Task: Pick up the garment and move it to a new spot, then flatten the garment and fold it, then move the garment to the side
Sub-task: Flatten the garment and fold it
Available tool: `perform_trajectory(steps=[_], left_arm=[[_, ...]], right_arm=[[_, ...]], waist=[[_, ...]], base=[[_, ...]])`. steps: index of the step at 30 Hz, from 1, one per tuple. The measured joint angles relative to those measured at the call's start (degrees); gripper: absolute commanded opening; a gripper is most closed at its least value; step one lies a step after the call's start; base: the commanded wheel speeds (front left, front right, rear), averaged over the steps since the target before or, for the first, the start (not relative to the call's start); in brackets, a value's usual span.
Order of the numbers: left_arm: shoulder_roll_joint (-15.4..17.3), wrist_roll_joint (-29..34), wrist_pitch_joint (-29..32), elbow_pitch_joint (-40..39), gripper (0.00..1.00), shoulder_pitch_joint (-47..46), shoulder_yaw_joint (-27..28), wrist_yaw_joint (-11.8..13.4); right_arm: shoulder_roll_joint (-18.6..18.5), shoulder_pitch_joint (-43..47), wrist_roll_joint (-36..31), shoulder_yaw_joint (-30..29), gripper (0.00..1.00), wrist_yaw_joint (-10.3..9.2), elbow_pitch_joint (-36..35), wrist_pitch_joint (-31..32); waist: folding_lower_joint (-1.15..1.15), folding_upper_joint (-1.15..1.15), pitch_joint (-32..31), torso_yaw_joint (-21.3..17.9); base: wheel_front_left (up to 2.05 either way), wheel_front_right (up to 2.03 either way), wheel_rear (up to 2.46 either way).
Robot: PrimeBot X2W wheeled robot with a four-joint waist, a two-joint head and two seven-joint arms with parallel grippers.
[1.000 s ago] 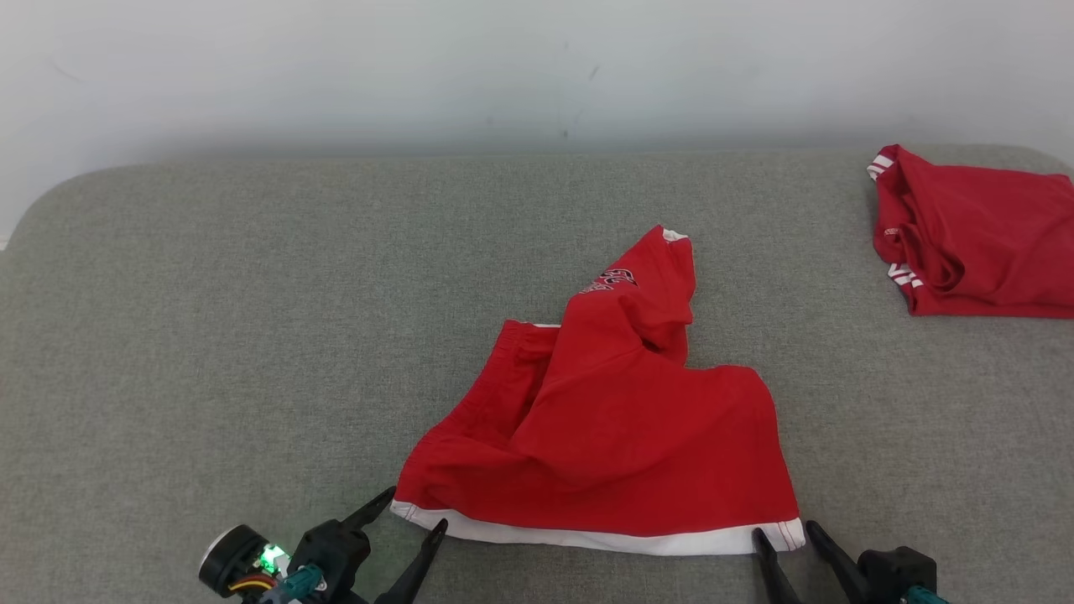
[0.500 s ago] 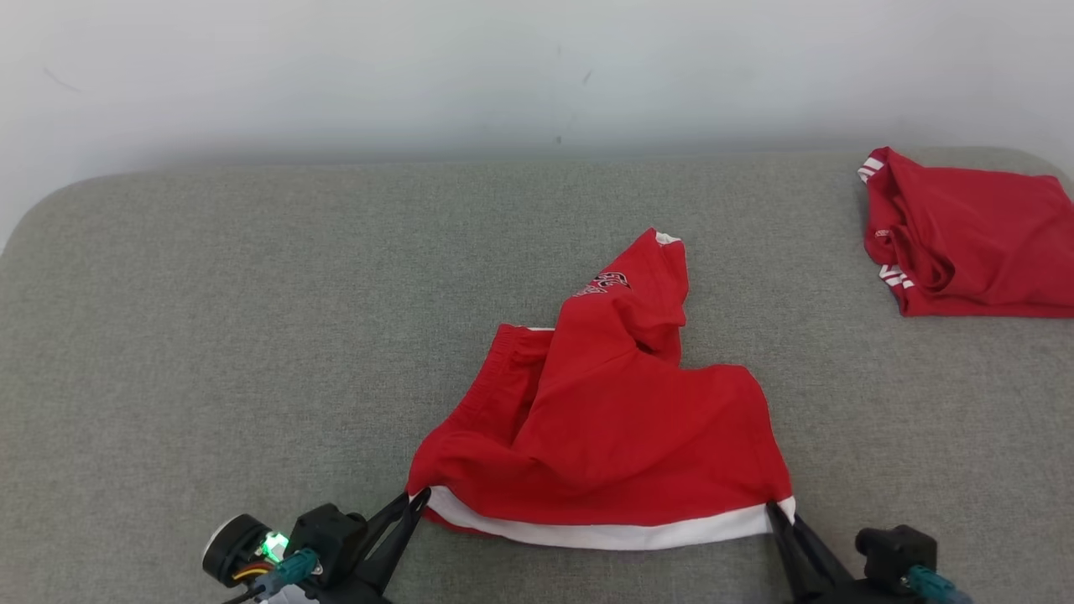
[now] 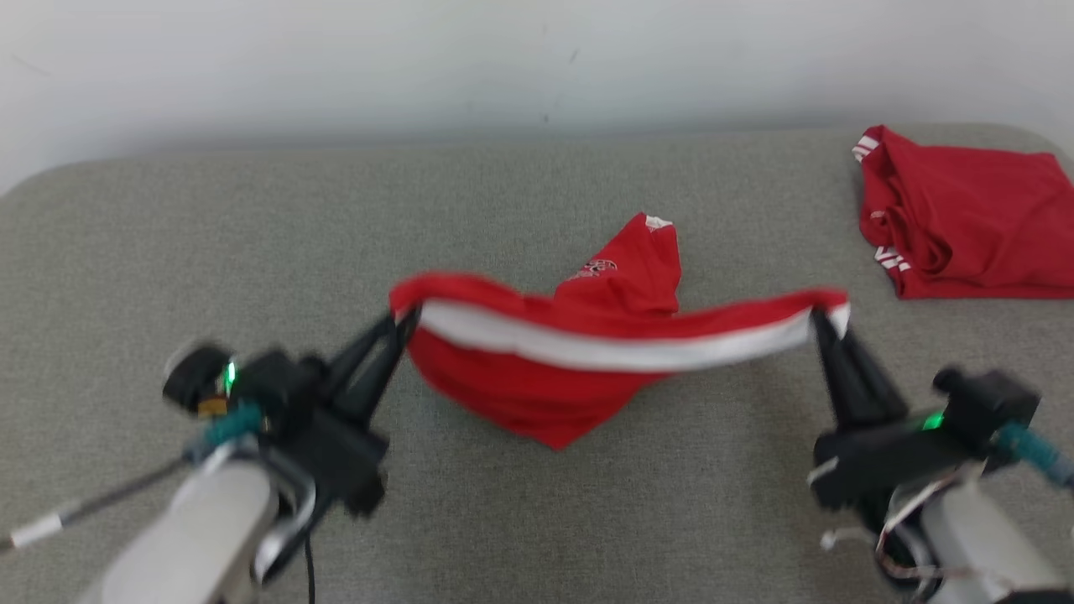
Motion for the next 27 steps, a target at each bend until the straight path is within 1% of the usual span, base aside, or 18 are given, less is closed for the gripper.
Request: perform_trajectory(steps=[2,5,10,14,19,23,27], left_arm=[[-0.12,-1.16,0.00,0.23,0.00,-5.53,-0.97,0.00],[-0.41,-4.75,0.82,1.33,0.00,-15.01,-1.63,0.00],[0.75,-9.72,4.69,4.78,0.00,-30.98,-2.30,0.00],[0.62,-12.09,7.68,7.98,0.00,-44.22,-3.80,0.00],[0.87,-13.68,9.38,12.41,0.00,-58.67,-6.37,-0.02],[0.64,-15.45,9.67,16.82,0.00,-68.46,-7.09,-0.03],[-0.11,-17.24,10.04,20.22,0.00,-75.93,-8.93,-0.03]], right_arm=[[-1.49,-3.54,0.51,-0.04,0.00,0.00,-0.16,0.33],[-2.64,-10.71,1.99,0.24,0.00,0.00,-0.20,1.47],[-3.15,-27.37,4.58,0.14,0.00,0.00,2.89,3.48],[-3.68,-41.11,6.24,0.48,0.00,0.00,7.38,6.02],[-3.82,-57.70,7.45,0.31,0.00,0.00,14.12,8.21],[-3.82,-69.19,7.48,-0.42,0.00,0.00,20.19,9.80],[-3.80,-79.38,7.39,-0.88,0.00,0.00,25.59,10.11]], waist=[[0.00,0.00,0.92,0.06],[0.00,0.00,2.89,0.04],[0.01,0.00,7.52,-0.58],[0.02,0.01,12.04,-1.30],[0.02,0.01,17.87,-2.22],[0.02,0.01,22.19,-3.02],[0.03,0.01,26.03,-3.95]], base=[[0.00,0.00,0.00],[0.00,0.00,0.00],[0.00,0.00,0.00],[0.00,0.00,0.00],[0.00,0.00,0.00],[0.00,0.00,0.00],[0.00,0.00,0.00]])
